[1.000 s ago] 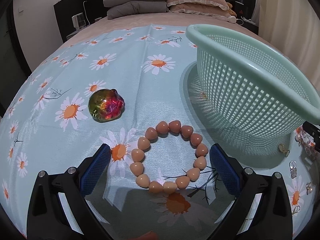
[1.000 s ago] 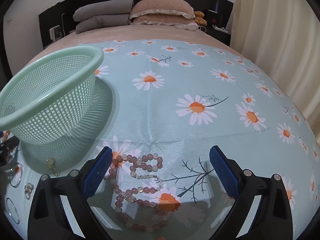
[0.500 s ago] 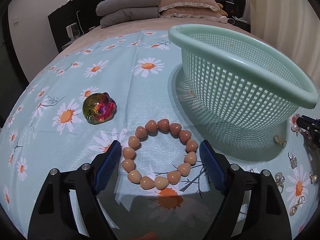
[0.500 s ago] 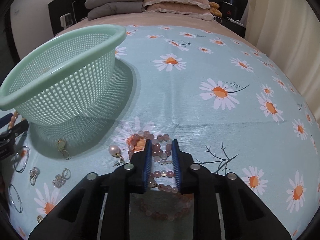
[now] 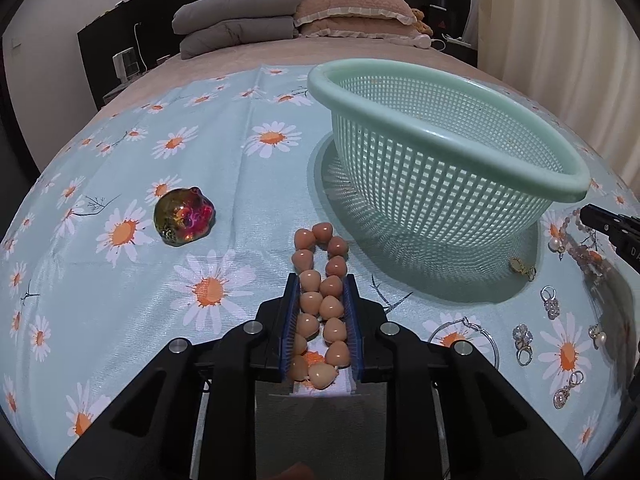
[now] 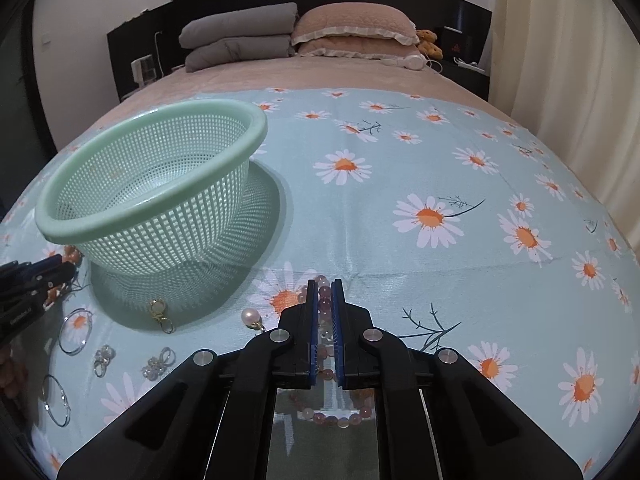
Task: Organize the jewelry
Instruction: 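Close the right tool on the pink bead bracelet while the left tool grasps the wooden bead bracelet, then carry both bracelets over the green basket and open both tools to drop them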
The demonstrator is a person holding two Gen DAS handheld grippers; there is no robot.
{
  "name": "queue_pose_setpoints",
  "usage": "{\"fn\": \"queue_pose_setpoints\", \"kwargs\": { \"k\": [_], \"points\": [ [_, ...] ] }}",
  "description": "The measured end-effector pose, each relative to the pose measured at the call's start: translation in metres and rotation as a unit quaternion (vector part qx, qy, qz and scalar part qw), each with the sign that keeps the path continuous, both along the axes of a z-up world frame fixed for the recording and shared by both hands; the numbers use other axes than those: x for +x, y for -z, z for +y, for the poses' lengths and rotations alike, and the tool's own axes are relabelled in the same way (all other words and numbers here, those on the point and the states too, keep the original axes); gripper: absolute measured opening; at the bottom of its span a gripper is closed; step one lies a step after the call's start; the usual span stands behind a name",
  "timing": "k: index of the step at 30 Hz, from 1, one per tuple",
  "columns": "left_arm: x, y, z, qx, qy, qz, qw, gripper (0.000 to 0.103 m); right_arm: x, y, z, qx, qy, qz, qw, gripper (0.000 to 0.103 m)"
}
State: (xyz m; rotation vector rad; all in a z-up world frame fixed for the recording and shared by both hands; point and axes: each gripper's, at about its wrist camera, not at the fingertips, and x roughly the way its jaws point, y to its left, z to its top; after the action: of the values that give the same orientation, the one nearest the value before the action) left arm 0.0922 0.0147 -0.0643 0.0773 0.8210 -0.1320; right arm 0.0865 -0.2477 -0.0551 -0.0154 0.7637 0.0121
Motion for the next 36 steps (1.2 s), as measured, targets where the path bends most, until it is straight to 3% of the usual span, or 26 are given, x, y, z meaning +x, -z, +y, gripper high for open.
{"fn": "queue_pose_setpoints", "kwargs": {
  "k": [14, 23, 30, 36],
  "points": [
    [-0.015, -0.046, 0.010, -0.012, 0.024, -0.028, 0.9993, 0.012, -0.011, -0.042, 0.004, 0.023, -0.017, -0.050, 0.998, 0.006],
    [-0.015, -0.101, 0.007, 0.022, 0.049, -0.082, 0.9952, 0.012, -0.006, -0.085, 0.020, 0.033, -0.047, -0.098, 0.994, 0.006],
    [-0.006, -0.139, -0.009, 0.010, 0.082, -0.122, 0.9890, 0.012, 0.008, -0.130, 0.039, 0.024, -0.081, -0.140, 0.987, 0.006],
    [0.012, -0.146, -0.022, -0.016, 0.107, -0.126, 0.9861, 0.012, 0.021, -0.147, 0.057, 0.026, -0.104, -0.156, 0.982, 0.006]
  ]
}}
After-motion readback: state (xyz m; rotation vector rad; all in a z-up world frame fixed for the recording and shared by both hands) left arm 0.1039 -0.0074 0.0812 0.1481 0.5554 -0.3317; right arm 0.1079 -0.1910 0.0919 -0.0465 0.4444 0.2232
